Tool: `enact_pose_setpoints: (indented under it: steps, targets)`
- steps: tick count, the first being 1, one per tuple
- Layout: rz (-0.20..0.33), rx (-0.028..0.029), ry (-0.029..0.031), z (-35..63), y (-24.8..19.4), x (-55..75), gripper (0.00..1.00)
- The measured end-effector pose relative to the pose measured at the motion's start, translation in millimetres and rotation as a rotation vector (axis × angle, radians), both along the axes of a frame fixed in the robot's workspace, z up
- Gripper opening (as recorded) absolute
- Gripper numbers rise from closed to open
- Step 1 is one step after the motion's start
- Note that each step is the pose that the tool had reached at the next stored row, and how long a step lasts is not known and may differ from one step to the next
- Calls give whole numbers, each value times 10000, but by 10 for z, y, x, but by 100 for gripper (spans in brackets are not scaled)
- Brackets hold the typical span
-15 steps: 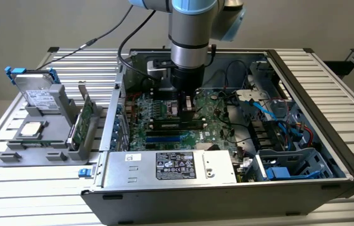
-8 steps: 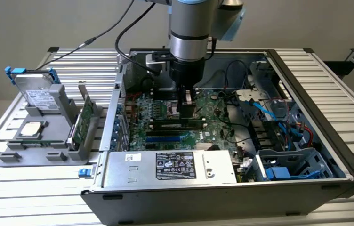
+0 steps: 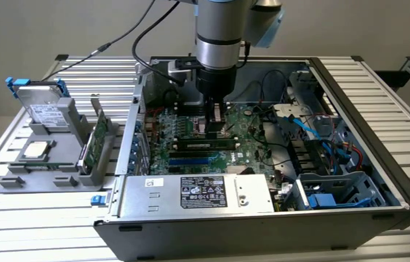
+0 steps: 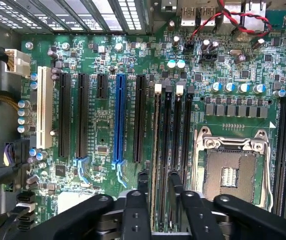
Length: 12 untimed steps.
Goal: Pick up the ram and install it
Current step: 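Insert the ram into the slot, then press down the ram until it locks into place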
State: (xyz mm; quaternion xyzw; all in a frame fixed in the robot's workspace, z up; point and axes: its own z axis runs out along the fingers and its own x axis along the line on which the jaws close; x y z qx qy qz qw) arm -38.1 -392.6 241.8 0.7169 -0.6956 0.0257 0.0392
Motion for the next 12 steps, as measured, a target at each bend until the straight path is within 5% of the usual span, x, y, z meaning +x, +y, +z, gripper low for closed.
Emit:
enact_pose_setpoints:
  steps: [3,12]
  targets:
    - [0,0,0,0,0,0,13]
    - [1,-1,0,0,0,0,10]
